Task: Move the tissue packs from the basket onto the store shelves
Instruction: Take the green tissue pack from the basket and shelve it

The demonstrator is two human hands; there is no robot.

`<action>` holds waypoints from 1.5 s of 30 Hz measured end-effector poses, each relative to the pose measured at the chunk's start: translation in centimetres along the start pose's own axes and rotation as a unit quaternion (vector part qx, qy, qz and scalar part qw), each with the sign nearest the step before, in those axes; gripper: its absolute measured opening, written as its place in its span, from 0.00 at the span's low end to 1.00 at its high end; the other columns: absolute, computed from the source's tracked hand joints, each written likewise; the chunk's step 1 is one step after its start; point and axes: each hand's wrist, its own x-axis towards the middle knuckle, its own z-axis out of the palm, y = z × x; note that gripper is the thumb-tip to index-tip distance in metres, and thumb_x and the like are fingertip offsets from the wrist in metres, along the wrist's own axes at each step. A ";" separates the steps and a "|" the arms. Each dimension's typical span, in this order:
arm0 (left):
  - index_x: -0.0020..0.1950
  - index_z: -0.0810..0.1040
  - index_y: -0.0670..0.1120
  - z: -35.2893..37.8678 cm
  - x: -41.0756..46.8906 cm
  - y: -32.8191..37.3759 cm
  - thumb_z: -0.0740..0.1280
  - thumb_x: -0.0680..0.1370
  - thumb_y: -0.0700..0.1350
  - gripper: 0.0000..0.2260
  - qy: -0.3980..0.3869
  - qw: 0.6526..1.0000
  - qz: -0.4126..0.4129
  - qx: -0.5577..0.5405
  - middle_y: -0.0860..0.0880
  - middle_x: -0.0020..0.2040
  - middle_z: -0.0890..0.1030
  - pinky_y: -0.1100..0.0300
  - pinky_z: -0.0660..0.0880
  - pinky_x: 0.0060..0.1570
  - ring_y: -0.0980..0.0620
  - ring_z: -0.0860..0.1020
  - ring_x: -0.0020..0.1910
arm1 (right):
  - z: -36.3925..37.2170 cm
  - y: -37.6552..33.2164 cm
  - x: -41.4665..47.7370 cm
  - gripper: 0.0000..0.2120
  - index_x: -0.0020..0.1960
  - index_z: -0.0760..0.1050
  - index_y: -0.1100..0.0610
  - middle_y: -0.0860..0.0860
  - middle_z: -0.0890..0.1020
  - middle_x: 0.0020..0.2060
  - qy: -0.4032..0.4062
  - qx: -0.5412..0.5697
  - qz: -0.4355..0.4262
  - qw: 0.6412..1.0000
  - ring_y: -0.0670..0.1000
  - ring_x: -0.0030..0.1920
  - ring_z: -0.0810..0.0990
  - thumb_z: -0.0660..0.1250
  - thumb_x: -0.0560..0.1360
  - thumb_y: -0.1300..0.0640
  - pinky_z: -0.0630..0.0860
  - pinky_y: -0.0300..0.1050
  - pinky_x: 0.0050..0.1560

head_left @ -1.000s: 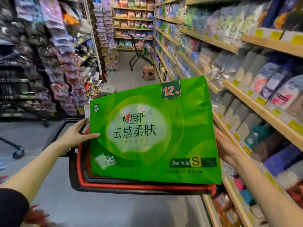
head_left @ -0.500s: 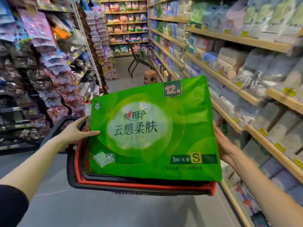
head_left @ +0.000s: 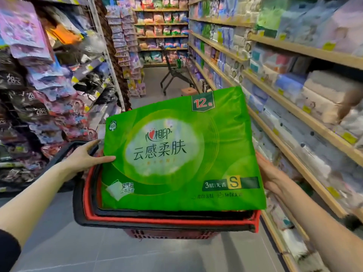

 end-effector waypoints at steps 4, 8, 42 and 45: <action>0.73 0.62 0.52 -1.3 7.3 1.0 0.76 0.61 0.54 0.43 0.008 1.000 -0.010 -0.016 0.48 0.75 0.61 0.47 0.62 0.69 0.47 0.61 0.72 | 2.6 -3.7 7.5 0.52 0.71 0.64 0.51 0.55 0.80 0.58 -0.019 -0.046 -0.018 0.999 0.51 0.48 0.83 0.81 0.52 0.42 0.82 0.48 0.44; 0.73 0.62 0.54 -2.6 14.9 1.4 0.77 0.58 0.55 0.45 0.008 1.000 -0.008 -0.023 0.47 0.74 0.62 0.48 0.62 0.69 0.48 0.62 0.72 | 5.3 -5.7 13.5 0.50 0.72 0.62 0.51 0.53 0.78 0.62 -0.027 -0.047 -0.039 0.998 0.48 0.50 0.83 0.79 0.55 0.42 0.81 0.46 0.48; 0.73 0.62 0.47 15.3 61.6 24.8 0.77 0.41 0.65 0.63 -0.333 0.912 0.234 0.046 0.46 0.73 0.64 0.49 0.61 0.69 0.47 0.64 0.71 | 4.8 -9.6 26.3 0.63 0.73 0.59 0.48 0.52 0.75 0.64 0.360 0.013 -0.125 0.924 0.53 0.61 0.75 0.80 0.43 0.36 0.71 0.54 0.62; 0.72 0.64 0.46 19.5 63.4 27.2 0.78 0.49 0.65 0.55 -0.367 0.889 0.270 0.054 0.47 0.73 0.66 0.49 0.61 0.70 0.47 0.65 0.70 | 3.7 -9.0 25.6 0.65 0.74 0.55 0.47 0.54 0.75 0.65 0.403 0.031 -0.127 0.906 0.54 0.61 0.76 0.80 0.43 0.36 0.74 0.52 0.59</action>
